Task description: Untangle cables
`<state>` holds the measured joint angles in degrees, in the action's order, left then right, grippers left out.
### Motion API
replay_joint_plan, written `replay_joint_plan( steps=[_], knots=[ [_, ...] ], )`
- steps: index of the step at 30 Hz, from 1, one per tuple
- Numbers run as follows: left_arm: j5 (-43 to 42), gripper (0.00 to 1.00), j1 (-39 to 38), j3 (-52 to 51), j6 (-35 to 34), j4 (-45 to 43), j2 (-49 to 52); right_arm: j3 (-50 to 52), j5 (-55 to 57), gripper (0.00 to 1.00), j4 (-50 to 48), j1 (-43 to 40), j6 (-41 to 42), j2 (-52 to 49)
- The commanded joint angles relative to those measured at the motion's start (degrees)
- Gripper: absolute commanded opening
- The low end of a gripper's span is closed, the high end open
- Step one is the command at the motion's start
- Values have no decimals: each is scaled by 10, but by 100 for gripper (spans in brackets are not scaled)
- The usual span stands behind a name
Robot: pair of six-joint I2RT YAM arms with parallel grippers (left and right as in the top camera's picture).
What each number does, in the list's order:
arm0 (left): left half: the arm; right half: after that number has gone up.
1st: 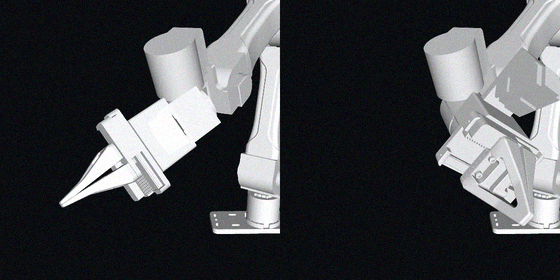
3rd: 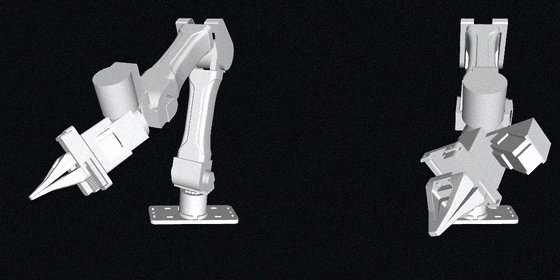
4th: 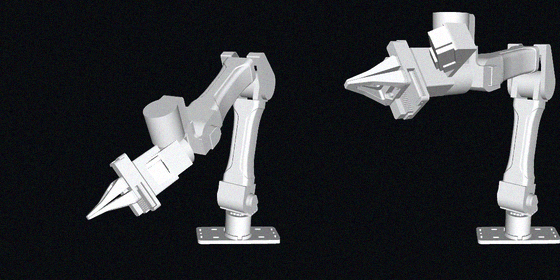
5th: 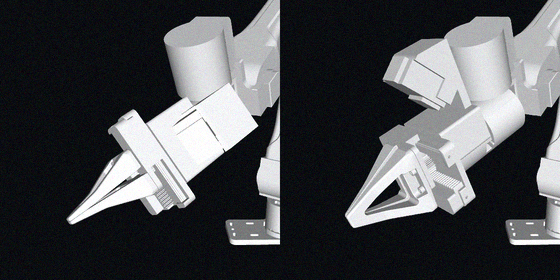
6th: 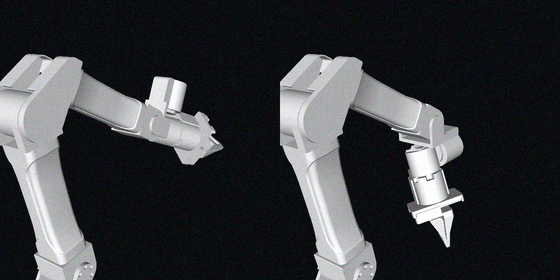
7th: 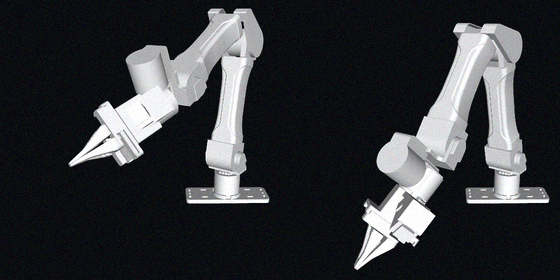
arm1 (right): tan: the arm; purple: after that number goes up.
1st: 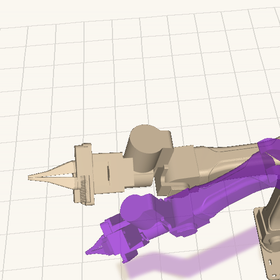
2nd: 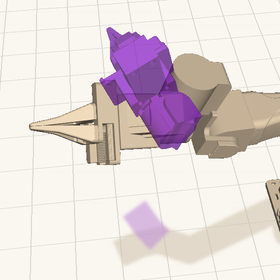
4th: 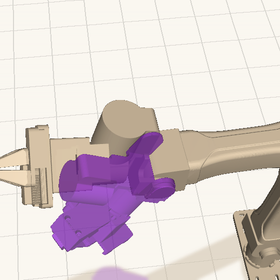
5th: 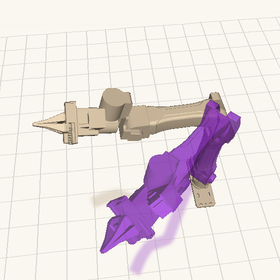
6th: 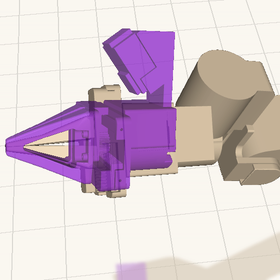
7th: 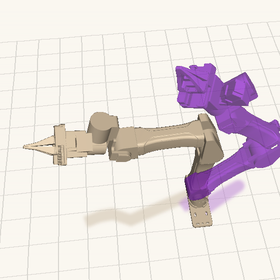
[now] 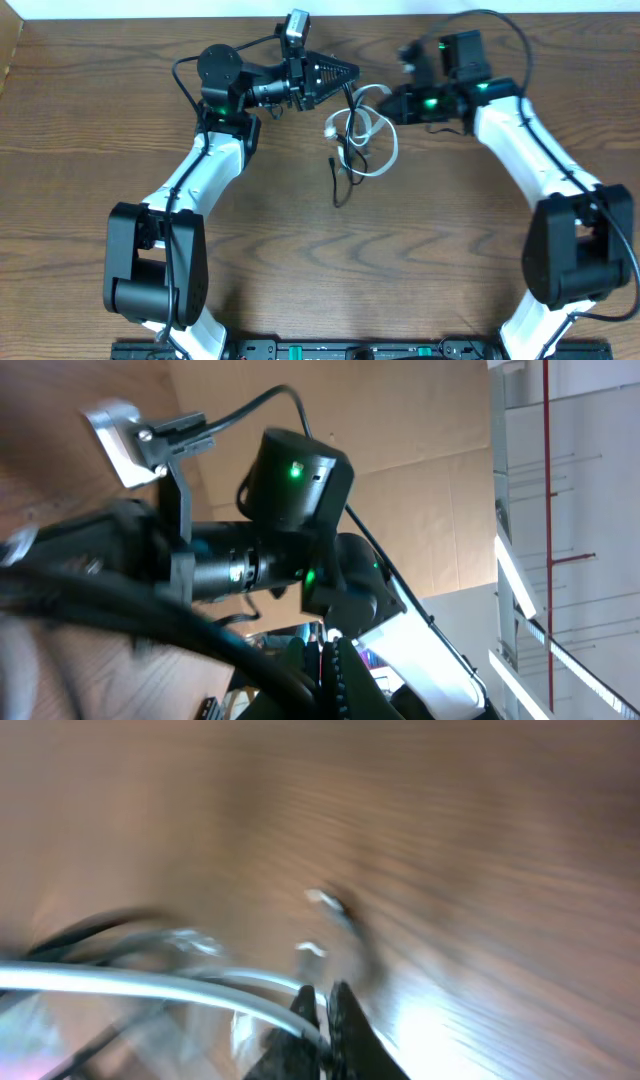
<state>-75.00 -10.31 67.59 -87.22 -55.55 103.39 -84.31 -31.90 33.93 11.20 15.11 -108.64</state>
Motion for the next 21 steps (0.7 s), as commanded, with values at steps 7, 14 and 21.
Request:
replay_joint_plan(
  steps=[7, 14, 21],
  knots=[
    [1, 8, 47, 6, 54, 14, -4, -4, 305, 1, 147, -54, 45, 97],
    [22, 7, 86, 6, 55, 70, -4, 10, 361, 1, 271, -55, 55, 85],
    [19, 7, 110, 8, 29, 35, -4, 53, 391, 1, 281, -69, 65, 66]
  ],
)
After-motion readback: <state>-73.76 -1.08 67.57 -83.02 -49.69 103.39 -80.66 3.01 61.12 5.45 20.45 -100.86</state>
